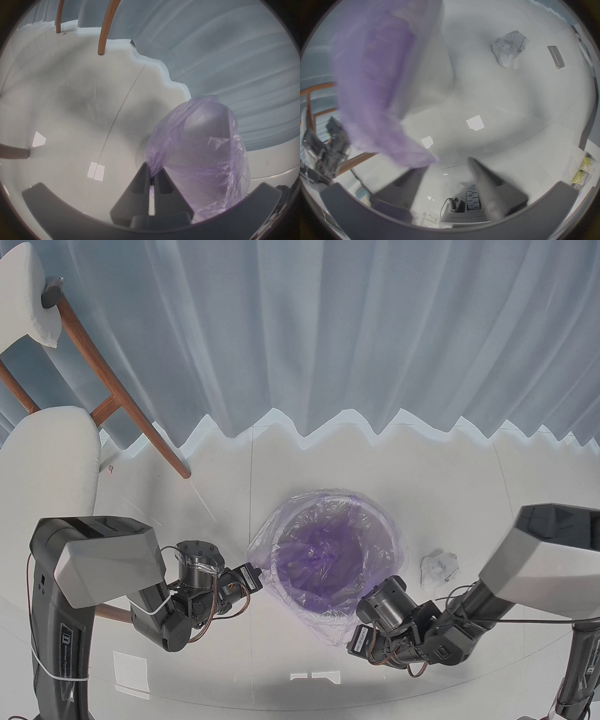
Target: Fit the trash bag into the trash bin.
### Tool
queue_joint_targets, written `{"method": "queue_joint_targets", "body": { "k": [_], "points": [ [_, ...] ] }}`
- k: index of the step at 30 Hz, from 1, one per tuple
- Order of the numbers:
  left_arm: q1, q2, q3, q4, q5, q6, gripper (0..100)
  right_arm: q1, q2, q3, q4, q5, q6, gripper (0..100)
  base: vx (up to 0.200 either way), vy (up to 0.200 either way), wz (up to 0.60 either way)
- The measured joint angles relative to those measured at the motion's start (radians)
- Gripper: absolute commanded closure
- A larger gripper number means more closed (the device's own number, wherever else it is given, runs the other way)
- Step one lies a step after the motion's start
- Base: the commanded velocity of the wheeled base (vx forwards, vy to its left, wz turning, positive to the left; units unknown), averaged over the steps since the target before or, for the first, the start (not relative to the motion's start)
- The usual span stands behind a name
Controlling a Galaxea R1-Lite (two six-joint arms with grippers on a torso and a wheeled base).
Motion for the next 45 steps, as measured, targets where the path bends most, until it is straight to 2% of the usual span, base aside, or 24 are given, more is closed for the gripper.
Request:
{"method": "queue_joint_targets", "body": {
  "k": [6, 10, 11, 16, 21, 30, 31, 37, 45],
  "points": [
    [-0.009, 0.006, 0.011, -0.005, 0.020, 0.001, 100, 0.010, -0.185, 0.180, -0.137, 0.030, 0.020, 0, 0.000, 0.000, 0.00],
    [-0.011, 0.006, 0.019, -0.015, 0.028, 0.002, 100, -0.022, -0.347, 0.263, -0.166, 0.057, 0.028, 0, 0.000, 0.000, 0.00],
    [-0.012, 0.006, 0.021, -0.017, 0.029, 0.002, 0, -0.038, -0.381, 0.274, -0.169, 0.065, 0.028, 0, 0.000, 0.000, 0.00],
    [-0.016, 0.005, 0.031, -0.030, 0.033, 0.004, 0, -0.202, -0.515, 0.291, -0.178, 0.132, 0.009, 0, 0.000, 0.000, 0.00],
    [-0.020, -0.017, 0.050, -0.036, 0.038, 0.005, 0, -0.337, -0.520, 0.248, -0.187, 0.179, -0.061, 0, 0.000, 0.000, 0.00],
    [-0.011, -0.163, 0.209, -0.042, 0.039, 0.001, 0, -0.370, -0.411, 0.190, -0.292, 0.199, -0.135, 0, 0.000, 0.000, 0.00],
    [-0.010, -0.188, 0.240, -0.042, 0.039, 0.000, 0, -0.370, -0.394, 0.187, -0.314, 0.199, -0.140, 100, 0.000, 0.000, 0.00],
    [-0.011, -0.294, 0.362, -0.076, 0.038, -0.001, 0, -0.367, -0.312, 0.167, -0.389, 0.203, -0.153, 100, 0.000, 0.000, 0.00],
    [-0.012, -0.357, 0.447, -0.166, 0.041, -0.001, 0, -0.384, -0.235, 0.126, -0.402, 0.206, -0.153, 100, 0.000, 0.000, 0.00]
  ]
}}
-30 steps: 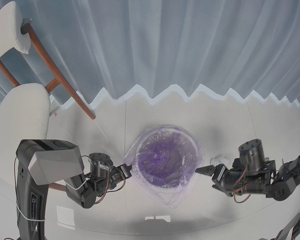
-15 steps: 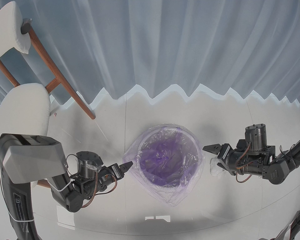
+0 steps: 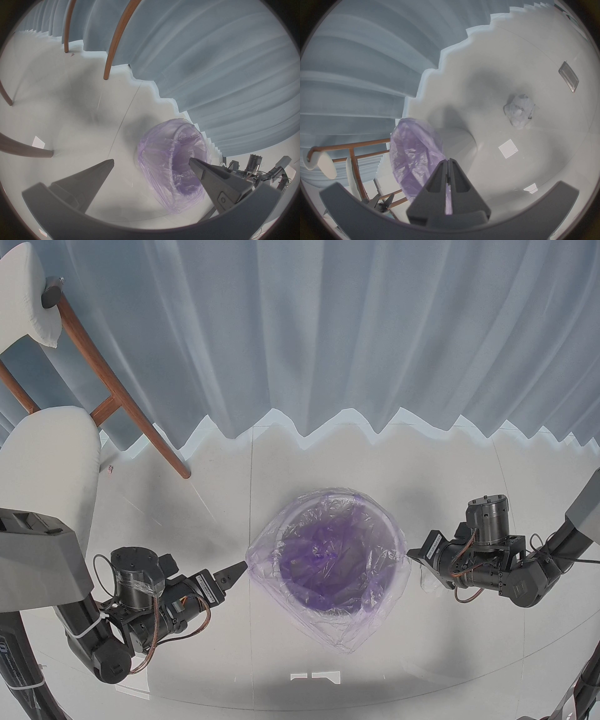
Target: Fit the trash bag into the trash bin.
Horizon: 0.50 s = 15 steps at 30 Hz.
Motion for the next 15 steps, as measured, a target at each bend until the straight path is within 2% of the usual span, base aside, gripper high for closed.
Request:
{"method": "queue_joint_targets", "body": {
  "k": [4, 11, 15],
  "points": [
    [0.002, -0.014, 0.028, -0.023, 0.000, 0.000, 0, -0.025, 0.024, -0.014, -0.003, 0.000, 0.000, 100, 0.000, 0.000, 0.00],
    [0.003, -0.020, 0.070, -0.082, 0.000, 0.000, 0, -0.124, 0.092, -0.070, -0.013, 0.000, -0.002, 100, 0.000, 0.000, 0.00],
    [0.002, -0.020, 0.080, -0.092, 0.000, 0.000, 0, -0.147, 0.143, -0.111, -0.014, 0.000, -0.003, 100, 0.000, 0.000, 0.00]
  ]
}}
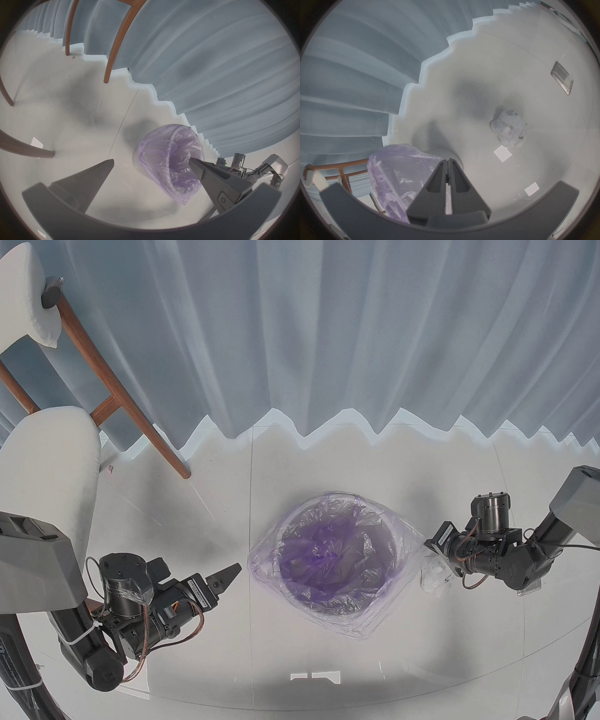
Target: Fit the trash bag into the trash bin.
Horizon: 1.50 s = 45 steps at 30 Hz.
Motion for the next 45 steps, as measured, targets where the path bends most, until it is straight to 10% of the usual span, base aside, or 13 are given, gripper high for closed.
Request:
{"method": "queue_joint_targets", "body": {
  "k": [21, 22, 36, 45],
  "points": [
    [0.004, -0.001, 0.057, -0.062, 0.000, 0.000, 0, 0.043, 0.384, -0.301, -0.074, -0.022, -0.194, 100, 0.000, 0.000, 0.00],
    [0.004, -0.001, 0.057, -0.063, 0.000, 0.000, 0, 0.044, 0.386, -0.298, -0.076, -0.023, -0.193, 0, 0.000, 0.000, 0.00],
    [0.006, 0.000, 0.028, -0.060, -0.005, 0.000, 0, 0.022, 0.148, 0.026, -0.077, -0.023, -0.086, 0, 0.000, 0.000, 0.00],
    [0.024, 0.087, -0.249, 0.036, -0.067, -0.001, 0, -0.016, -0.114, 0.290, -0.110, -0.019, -0.008, 0, 0.000, 0.000, 0.00]
  ]
}}
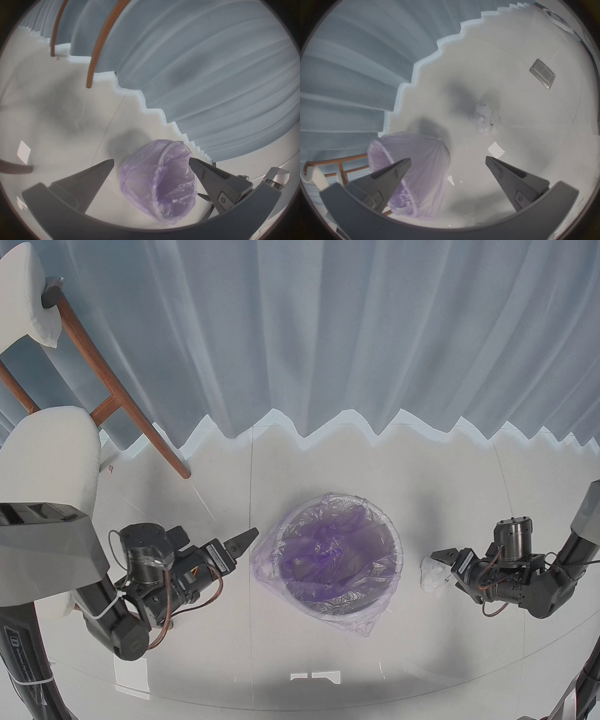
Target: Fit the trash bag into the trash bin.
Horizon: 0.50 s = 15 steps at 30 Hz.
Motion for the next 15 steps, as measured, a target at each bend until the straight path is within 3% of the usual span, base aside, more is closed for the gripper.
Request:
{"method": "queue_joint_targets", "body": {
  "k": [9, 15],
  "points": [
    [0.050, 0.189, -0.266, 0.103, -0.208, 0.007, 0, -0.011, -0.169, 0.076, -0.015, 0.001, 0.054, 0, 0.000, 0.000, 0.00],
    [0.065, 0.250, -0.327, 0.138, -0.218, 0.011, 0, -0.008, -0.205, 0.086, -0.017, 0.001, 0.079, 0, 0.000, 0.000, 0.00]
  ]
}}
